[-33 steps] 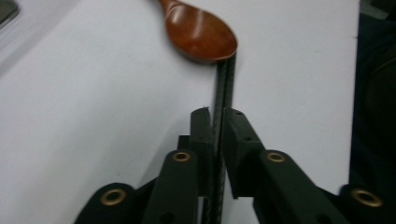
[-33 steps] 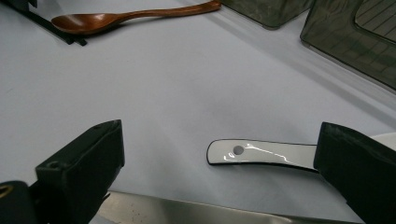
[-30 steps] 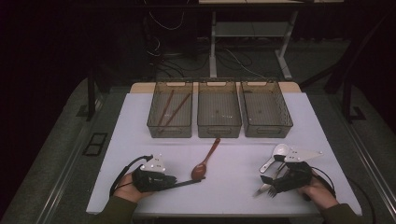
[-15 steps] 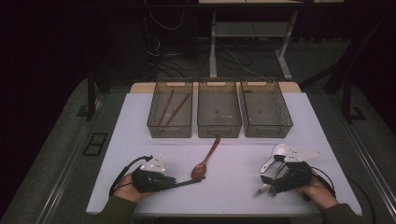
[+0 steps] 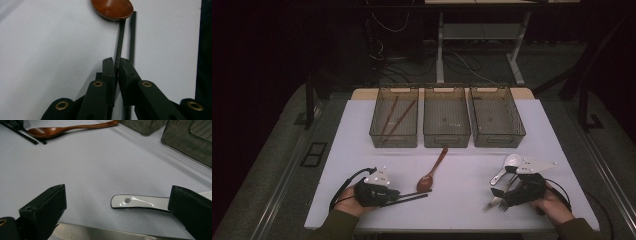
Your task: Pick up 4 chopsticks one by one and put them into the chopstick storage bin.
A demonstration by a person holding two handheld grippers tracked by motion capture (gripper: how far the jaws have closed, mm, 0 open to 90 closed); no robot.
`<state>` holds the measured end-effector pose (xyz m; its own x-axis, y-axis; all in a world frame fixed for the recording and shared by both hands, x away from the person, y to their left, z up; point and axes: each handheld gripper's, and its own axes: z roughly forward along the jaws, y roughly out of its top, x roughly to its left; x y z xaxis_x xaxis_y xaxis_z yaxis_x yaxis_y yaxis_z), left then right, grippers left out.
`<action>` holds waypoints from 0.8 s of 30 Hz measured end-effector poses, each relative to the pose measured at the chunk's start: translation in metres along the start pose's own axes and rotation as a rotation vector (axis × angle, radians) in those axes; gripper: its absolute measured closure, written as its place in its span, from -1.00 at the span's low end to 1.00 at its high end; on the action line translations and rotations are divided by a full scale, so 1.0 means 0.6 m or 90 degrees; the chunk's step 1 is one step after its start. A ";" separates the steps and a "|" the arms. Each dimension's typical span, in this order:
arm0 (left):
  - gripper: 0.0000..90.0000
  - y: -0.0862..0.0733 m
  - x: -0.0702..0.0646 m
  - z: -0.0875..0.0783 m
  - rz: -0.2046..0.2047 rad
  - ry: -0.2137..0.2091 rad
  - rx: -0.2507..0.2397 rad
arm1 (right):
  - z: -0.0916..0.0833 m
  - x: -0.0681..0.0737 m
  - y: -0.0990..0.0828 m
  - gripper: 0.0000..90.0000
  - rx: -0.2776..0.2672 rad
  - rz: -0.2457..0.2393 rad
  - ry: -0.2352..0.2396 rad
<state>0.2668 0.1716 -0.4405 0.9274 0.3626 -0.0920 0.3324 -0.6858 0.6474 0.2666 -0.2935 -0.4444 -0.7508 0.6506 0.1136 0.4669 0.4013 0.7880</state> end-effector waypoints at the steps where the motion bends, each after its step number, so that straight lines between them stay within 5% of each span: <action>1: 0.83 0.000 0.000 0.000 -0.001 -0.001 -0.001 | 0.000 0.000 0.000 -0.96 0.000 0.000 0.000; 24: 0.89 0.004 -0.002 0.001 0.063 -0.022 -0.010 | 0.000 0.000 0.000 -0.96 0.000 -0.001 0.002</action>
<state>0.2667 0.1691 -0.4394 0.9610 0.2712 -0.0532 0.2366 -0.7075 0.6659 0.2664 -0.2933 -0.4443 -0.7525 0.6486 0.1145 0.4665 0.4022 0.7878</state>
